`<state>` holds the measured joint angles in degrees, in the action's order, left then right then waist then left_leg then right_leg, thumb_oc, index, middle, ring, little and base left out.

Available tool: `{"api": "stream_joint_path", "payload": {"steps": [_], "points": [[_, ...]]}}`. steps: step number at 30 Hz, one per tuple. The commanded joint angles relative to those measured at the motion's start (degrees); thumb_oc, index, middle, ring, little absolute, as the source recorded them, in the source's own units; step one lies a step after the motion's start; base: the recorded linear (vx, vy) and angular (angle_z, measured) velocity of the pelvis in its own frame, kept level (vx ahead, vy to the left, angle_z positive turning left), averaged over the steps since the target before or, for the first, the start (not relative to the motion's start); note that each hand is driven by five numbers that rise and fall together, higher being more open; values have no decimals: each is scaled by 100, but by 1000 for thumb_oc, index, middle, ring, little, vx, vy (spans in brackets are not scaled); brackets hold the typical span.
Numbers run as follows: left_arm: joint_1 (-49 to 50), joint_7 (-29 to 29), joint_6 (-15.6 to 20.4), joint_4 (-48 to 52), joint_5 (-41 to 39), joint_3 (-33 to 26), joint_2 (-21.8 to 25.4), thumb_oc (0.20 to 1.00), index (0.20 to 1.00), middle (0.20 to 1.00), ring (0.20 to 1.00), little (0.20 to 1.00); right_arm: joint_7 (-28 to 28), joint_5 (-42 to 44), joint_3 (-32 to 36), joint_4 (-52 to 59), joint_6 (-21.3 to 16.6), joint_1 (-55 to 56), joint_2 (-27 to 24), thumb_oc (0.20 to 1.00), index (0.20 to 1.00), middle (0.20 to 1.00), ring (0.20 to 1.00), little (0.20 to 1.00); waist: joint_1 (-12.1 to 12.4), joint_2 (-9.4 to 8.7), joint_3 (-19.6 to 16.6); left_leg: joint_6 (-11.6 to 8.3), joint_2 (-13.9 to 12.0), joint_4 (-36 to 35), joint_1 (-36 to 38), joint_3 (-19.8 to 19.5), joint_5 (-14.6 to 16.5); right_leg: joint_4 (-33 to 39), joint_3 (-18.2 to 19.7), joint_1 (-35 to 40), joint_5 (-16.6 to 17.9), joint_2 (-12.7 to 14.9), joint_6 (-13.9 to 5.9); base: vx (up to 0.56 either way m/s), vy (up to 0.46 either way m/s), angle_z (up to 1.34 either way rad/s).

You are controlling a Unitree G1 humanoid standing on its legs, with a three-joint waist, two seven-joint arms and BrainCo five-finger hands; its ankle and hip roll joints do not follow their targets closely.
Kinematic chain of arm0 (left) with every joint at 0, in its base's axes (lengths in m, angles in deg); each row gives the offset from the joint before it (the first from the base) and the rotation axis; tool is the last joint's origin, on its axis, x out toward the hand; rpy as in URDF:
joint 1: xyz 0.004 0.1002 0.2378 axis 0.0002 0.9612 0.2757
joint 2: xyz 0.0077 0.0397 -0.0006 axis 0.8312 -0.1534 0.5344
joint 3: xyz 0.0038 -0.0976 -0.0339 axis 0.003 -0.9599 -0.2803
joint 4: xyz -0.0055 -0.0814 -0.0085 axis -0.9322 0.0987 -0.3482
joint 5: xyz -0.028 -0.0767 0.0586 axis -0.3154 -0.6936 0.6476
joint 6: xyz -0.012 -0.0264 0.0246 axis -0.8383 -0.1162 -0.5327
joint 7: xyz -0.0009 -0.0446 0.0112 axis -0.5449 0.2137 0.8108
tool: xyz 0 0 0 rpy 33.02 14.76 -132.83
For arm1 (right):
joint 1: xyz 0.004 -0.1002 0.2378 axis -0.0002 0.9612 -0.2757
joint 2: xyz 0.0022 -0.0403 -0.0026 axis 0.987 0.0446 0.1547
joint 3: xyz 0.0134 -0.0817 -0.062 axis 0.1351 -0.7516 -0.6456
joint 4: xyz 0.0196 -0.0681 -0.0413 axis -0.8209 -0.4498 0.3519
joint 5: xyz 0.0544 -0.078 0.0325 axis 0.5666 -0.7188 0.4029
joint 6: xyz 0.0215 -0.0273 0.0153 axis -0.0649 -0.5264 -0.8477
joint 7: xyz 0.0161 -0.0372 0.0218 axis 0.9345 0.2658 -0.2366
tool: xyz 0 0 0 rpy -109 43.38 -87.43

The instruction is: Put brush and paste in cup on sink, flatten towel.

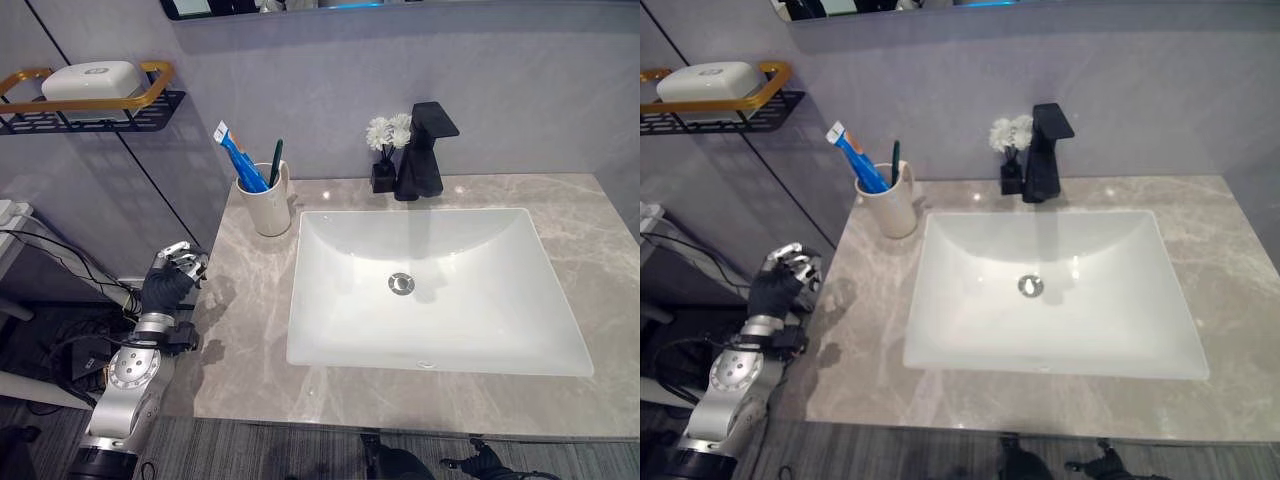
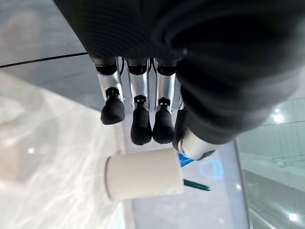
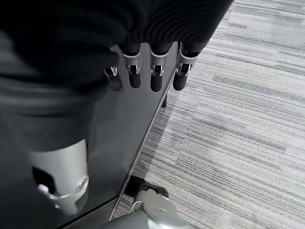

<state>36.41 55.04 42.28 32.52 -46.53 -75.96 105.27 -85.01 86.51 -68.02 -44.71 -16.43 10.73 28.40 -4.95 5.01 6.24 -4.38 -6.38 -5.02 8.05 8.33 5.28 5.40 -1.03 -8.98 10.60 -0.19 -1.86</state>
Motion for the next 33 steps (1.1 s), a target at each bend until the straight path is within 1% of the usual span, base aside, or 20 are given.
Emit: {"api": "stream_joint_path", "payload": {"steps": [1, 3, 4, 7, 11, 16, 21, 33], "points": [[-118, -111, 157, 174, -260, 48, 349, 200, 200, 200, 200, 200, 59, -381, -316, 95, -176, -393, 151, 1000, 1000, 1000, 1000, 1000, -36, -318, -193, 53, 247, 276, -90, -198, -152, -99, -10, 598, -590, 514, -475, 53, -16, 4], [-165, -175, 118, 114, -406, 218, 365, 200, 200, 200, 200, 200, 72, -526, -508, 114, -142, -608, 121, 1000, 1000, 1000, 1000, 1000, 12, -269, -164, 40, 248, 278, -116, -229, -185, -94, -65, 608, -607, 532, -472, 37, -12, 10], [-168, -176, 119, 111, -407, 218, 365, 200, 200, 200, 200, 200, 72, -526, -507, 113, -142, -611, 121, 1000, 1000, 1000, 1000, 1000, 10, -269, -163, 40, 247, 279, -117, -231, -185, -94, -67, 608, -607, 533, -472, 5, 1, 15], [-392, -181, 94, -69, -407, 464, 341, 200, 200, 200, 200, 200, 101, -670, -753, 166, -125, -800, 119, 1000, 1000, 1000, 1000, 1000, 43, -211, -133, 15, 254, 251, -135, -243, -194, -86, -113, 624, -633, 559, -472, 28, 2, 16], [-550, -133, 68, -183, -367, 618, 271, 200, 200, 200, 200, 200, 106, -745, -847, 190, -87, -874, 106, 1000, 1000, 1000, 1000, 1000, 48, -163, -110, -6, 243, 220, -109, -256, -236, -76, -158, 653, -654, 566, -466, 18, -6, 4], [-863, -48, -11, -672, -265, 821, 25, 200, 200, 200, 200, 200, 112, -933, -1004, 204, -25, -906, 95, 1000, 1000, 1000, 1000, 1000, -5, -89, -50, -37, 219, 162, -95, -250, -265, -92, -204, 643, -699, 553, -445, 18, -6, 8], [-1123, 143, -56, -1135, -96, 817, -123, 200, 200, 200, 200, 200, 113, -927, -1004, 272, -5, -774, 110, 1000, 1000, 1000, 1000, 1000, -101, -46, -1, -54, 187, 70, -32, -202, -306, -81, -183, 630, -713, 521, -437, 20, 1, -1], [-1725, 410, -67, -1669, 18, 844, -67, 200, 200, 200, 200, 200, 81, -774, -960, 362, 8, -641, 85, 1000, 1000, 1000, 1000, 1000, -243, 3, 112, -97, 134, 2, -134, -124, -356, -84, -106, 405, -685, 463, -434, -1, -1, -1]]}}
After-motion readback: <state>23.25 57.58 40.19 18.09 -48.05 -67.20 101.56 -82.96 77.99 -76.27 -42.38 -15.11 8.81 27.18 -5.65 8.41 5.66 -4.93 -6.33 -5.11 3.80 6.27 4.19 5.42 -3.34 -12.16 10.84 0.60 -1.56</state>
